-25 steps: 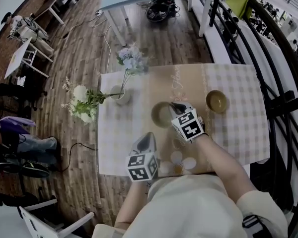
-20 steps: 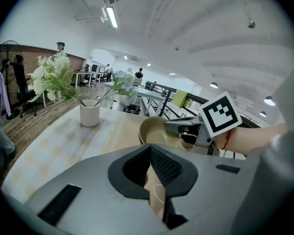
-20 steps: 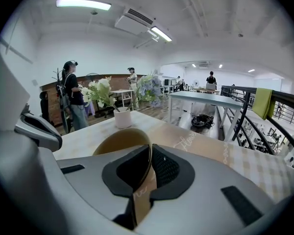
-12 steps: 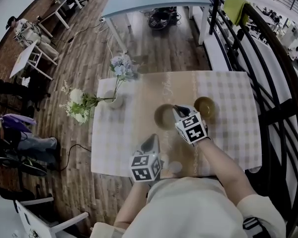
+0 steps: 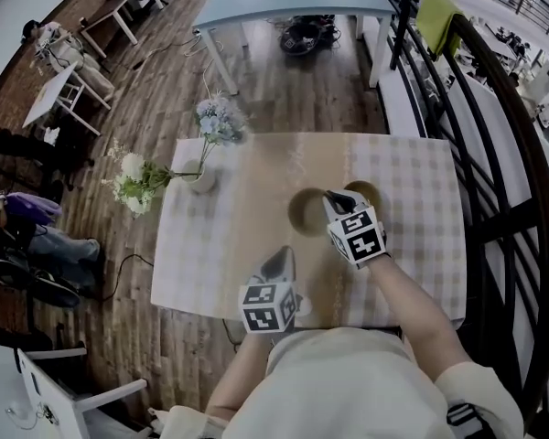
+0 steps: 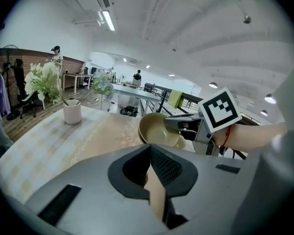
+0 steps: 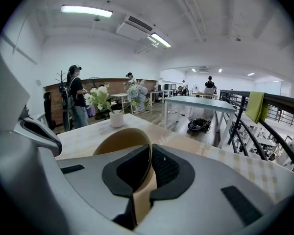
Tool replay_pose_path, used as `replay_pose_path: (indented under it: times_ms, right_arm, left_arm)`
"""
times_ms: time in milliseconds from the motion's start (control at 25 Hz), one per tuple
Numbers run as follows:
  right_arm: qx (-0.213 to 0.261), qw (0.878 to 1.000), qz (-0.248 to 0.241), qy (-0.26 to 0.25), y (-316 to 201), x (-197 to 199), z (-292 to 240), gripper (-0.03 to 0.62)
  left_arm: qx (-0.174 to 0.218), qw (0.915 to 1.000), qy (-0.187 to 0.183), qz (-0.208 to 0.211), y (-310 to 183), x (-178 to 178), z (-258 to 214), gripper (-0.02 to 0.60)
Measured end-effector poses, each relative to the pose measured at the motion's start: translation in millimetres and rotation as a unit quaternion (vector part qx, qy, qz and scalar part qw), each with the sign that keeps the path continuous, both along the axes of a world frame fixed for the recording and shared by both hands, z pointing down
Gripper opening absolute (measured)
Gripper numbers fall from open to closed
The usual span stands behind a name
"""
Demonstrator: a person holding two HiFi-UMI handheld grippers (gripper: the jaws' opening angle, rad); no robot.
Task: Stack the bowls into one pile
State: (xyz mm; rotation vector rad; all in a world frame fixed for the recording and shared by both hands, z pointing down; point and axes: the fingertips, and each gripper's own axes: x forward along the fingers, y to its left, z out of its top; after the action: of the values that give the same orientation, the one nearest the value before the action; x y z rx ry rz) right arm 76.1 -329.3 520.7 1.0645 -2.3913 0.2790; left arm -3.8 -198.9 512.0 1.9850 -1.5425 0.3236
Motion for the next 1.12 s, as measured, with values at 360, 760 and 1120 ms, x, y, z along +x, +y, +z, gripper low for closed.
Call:
replay_pose_path:
  times_ms: [360,760,1120]
  right_arm:
    - [0.001,1.000,0.011,-0.004,-11.1,47.8,0.3,0.017]
    - [-0.013,1.000,0.021,0.000,-26.4,77.7,19.1,0.017]
    - [-0.025,0.999,0.030,-0.010,-36.4,97.0,31.3,0.017]
  left_arm:
    - [-0.011,0.9999,-0.001,-0.004,0.1,39.3,9.4,0.005]
    - [-0.025,0.9996,-0.004,-0.009,-1.1,61.7,20.3,0.005]
    - [-0.032,0.9993,-0.005,-0.016,-1.0,78.9,29.8,0.005]
